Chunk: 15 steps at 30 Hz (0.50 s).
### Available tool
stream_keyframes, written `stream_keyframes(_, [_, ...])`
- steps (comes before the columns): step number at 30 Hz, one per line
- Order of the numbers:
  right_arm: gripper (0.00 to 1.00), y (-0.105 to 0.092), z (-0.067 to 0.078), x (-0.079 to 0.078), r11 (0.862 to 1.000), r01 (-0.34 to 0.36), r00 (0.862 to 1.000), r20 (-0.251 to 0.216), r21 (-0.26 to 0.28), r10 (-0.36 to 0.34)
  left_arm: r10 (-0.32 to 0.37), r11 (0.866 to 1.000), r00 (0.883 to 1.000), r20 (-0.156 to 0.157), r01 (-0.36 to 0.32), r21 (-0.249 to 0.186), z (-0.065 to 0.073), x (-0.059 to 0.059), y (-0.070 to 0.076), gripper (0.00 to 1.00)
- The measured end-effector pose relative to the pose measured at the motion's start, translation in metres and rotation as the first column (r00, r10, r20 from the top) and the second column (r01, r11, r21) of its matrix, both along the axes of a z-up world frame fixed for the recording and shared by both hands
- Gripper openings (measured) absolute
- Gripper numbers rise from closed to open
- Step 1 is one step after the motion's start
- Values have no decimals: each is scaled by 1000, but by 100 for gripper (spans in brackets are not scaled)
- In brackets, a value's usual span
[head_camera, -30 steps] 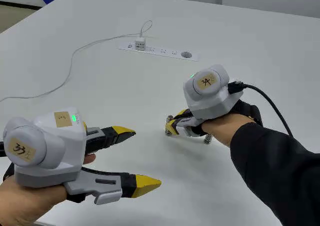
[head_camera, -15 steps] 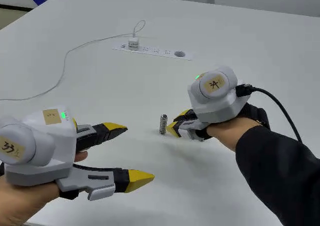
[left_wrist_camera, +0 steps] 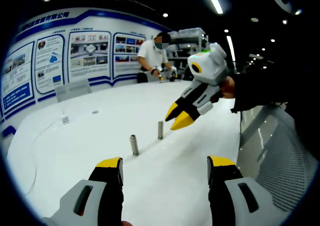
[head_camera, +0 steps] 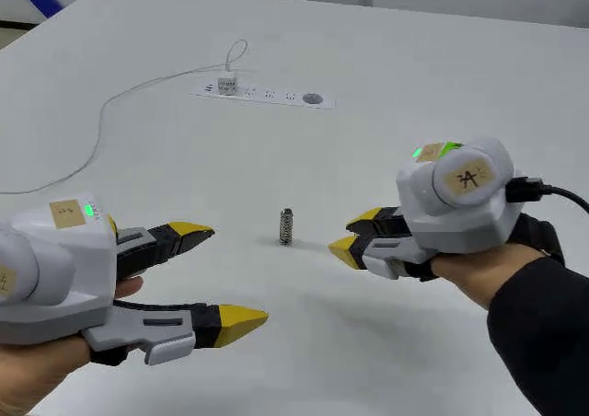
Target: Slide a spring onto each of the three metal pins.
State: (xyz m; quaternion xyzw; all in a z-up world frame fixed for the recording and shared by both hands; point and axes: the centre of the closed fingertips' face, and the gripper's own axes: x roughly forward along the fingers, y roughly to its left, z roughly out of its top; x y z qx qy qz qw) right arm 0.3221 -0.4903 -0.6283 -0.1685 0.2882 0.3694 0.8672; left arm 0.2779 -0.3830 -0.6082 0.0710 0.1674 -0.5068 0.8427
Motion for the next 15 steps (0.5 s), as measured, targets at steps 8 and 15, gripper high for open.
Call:
stream_keyframes(8, [23,-38,5,-24,999,48,999,9,10,-48,4,1000,1000,-4,-4,0,-1,0,1,70])
stream_keyframes(15, [25,-73,6,-40,994,102,995,18,30,-102,-8,1000,1000,-7,8,23,-4,-3,1,71])
